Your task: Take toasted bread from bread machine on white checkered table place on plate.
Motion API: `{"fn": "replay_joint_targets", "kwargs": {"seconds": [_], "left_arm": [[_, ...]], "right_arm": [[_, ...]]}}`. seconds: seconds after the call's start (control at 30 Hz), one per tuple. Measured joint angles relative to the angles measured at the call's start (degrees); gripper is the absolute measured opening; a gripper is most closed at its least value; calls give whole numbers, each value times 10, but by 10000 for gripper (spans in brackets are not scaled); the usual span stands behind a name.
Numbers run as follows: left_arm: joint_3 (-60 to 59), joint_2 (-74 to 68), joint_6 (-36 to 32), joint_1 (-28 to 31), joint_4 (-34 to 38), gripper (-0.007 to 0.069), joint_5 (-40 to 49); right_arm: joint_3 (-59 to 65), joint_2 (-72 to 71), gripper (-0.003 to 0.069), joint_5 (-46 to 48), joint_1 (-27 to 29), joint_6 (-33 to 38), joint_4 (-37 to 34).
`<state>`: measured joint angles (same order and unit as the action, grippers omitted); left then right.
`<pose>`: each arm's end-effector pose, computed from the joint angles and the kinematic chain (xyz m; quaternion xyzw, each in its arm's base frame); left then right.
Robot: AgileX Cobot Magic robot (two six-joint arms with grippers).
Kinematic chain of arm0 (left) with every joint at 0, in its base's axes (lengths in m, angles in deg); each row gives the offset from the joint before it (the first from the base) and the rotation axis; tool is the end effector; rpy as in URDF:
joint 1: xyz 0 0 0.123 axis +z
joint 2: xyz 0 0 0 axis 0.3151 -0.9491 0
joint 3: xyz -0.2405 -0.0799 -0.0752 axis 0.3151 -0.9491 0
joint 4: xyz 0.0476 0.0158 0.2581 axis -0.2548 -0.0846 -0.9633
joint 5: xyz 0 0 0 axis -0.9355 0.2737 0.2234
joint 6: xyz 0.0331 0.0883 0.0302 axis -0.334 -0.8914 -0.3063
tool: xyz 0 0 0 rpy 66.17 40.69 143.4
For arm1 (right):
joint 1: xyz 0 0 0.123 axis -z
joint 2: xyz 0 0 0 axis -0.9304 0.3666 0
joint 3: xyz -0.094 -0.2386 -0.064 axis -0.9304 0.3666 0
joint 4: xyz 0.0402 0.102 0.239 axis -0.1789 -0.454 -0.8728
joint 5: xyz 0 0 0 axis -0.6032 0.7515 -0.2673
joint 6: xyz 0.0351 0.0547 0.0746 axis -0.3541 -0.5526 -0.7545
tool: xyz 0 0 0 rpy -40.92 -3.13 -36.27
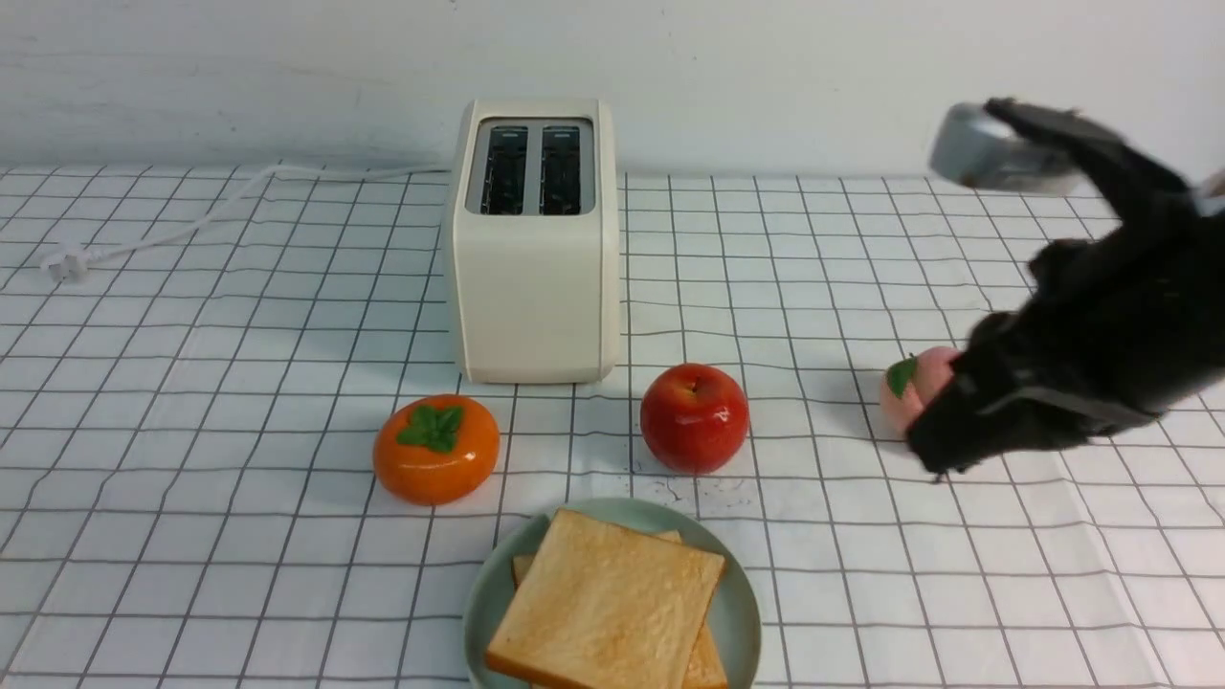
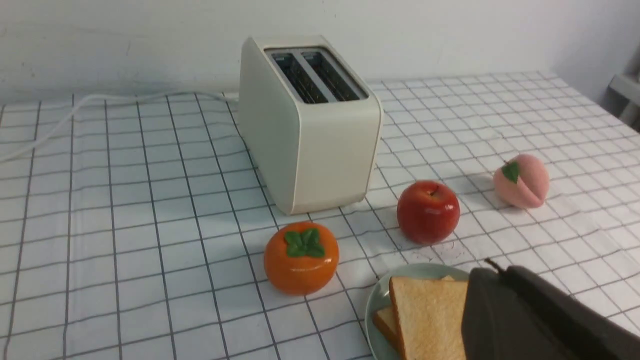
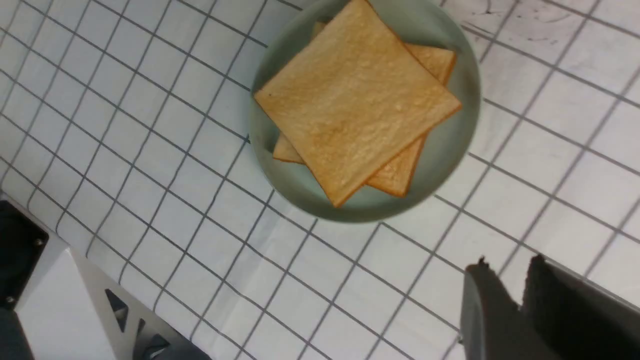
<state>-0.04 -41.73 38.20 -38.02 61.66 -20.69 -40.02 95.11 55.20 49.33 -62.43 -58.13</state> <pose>0.0616 -0.0287 0.3783 0.0912 0.7573 -0.1828 0.6203 0.2347 0.1227 0.3514 -0.1969 0.9291 0.2344 0.2075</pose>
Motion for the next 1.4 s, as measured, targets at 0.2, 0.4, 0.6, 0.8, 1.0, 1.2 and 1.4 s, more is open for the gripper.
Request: {"fn": "replay_joint_targets", "kwargs": {"seconds": [0.2,0.4,0.6,0.8,1.0,1.2,1.4], "left_arm": [[-65,97,20,0,0,-13,-39],[-173,169,40,0,3,-13,-139],[-273,175,50,0,17,-13,-213],[-315,175,50,0,19,-13,-216],[-346,175,50,0,19,-13,-213],[-352,175,51,0,19,-12,-209],[-352,175,51,0,20,-9,-209]], "right_arm": [[8,-145,-12,27,-11,-45,66],[100,-288,-4,33,-12,-91,101],[272,-460,-1,-41,-12,-166,150],[413,-552,2,-218,-12,-225,168],[504,-572,10,-300,-12,-237,168],[564,-572,15,-320,-12,-237,168],[580,-575,19,-345,-10,-237,192]]}}
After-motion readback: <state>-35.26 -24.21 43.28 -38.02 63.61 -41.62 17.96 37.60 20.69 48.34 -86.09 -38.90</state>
